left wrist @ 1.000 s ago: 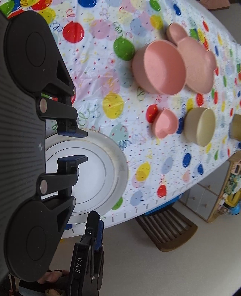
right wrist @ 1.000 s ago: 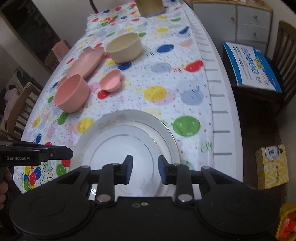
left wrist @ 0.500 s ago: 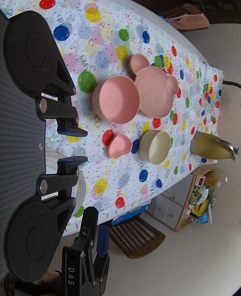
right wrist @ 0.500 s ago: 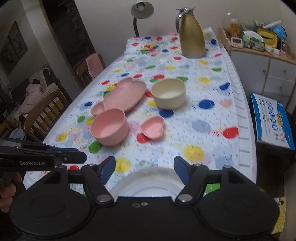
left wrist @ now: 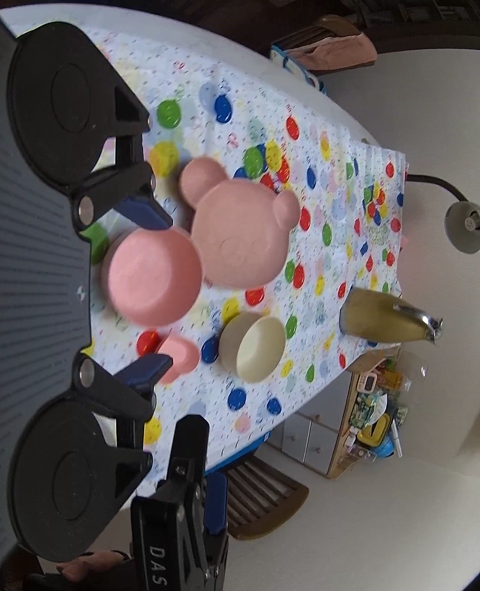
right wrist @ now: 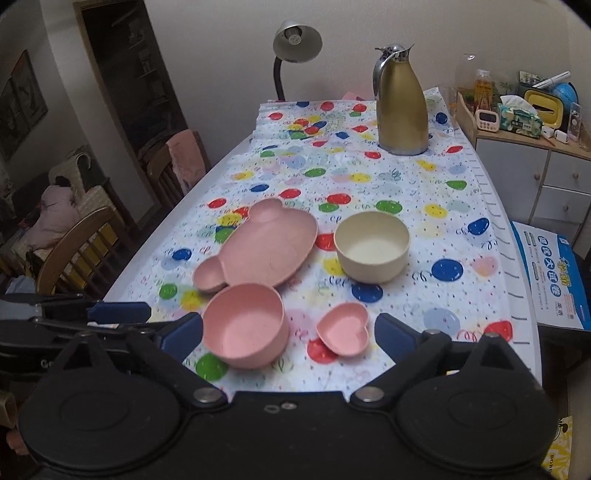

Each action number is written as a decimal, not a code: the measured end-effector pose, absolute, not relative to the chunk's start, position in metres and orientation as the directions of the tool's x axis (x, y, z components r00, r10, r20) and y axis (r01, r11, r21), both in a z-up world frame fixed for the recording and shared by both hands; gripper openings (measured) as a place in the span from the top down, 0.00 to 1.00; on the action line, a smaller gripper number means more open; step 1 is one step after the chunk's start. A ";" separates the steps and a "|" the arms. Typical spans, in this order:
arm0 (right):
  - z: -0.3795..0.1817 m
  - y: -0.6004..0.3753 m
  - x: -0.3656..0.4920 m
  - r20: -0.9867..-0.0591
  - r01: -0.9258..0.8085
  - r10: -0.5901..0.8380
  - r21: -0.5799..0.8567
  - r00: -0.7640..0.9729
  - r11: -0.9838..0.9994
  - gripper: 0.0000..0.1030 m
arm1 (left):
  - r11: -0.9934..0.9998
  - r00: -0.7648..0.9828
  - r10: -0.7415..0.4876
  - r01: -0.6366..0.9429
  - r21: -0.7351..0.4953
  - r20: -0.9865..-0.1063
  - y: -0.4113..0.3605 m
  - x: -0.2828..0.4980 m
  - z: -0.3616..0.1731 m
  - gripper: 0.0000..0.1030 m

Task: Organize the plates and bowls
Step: 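Move both grippers toward the rim of the pink bear-shaped plate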

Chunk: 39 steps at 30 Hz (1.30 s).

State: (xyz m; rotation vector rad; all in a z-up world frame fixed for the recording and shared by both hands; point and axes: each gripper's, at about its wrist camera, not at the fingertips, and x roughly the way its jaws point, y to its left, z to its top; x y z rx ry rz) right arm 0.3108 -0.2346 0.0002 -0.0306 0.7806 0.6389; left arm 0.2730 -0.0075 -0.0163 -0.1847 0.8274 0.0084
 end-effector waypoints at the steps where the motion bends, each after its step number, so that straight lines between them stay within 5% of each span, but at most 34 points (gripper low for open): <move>1: 0.001 -0.228 0.314 -0.660 -0.539 0.518 0.198 0.544 0.819 0.01 | 0.985 0.680 -0.061 -0.078 -0.154 -0.731 -0.001 0.277 -0.018 0.25; 24: -0.052 -0.101 0.432 -0.751 -0.396 0.362 0.146 0.552 0.907 0.05 | 0.968 0.605 -0.083 -0.141 -0.209 -0.792 0.131 0.417 -0.089 0.24; 39: -0.109 -0.081 0.477 -0.858 -0.312 0.307 0.184 0.411 0.932 0.38 | 0.969 0.558 -0.105 -0.129 -0.211 -0.823 0.135 0.463 -0.133 0.26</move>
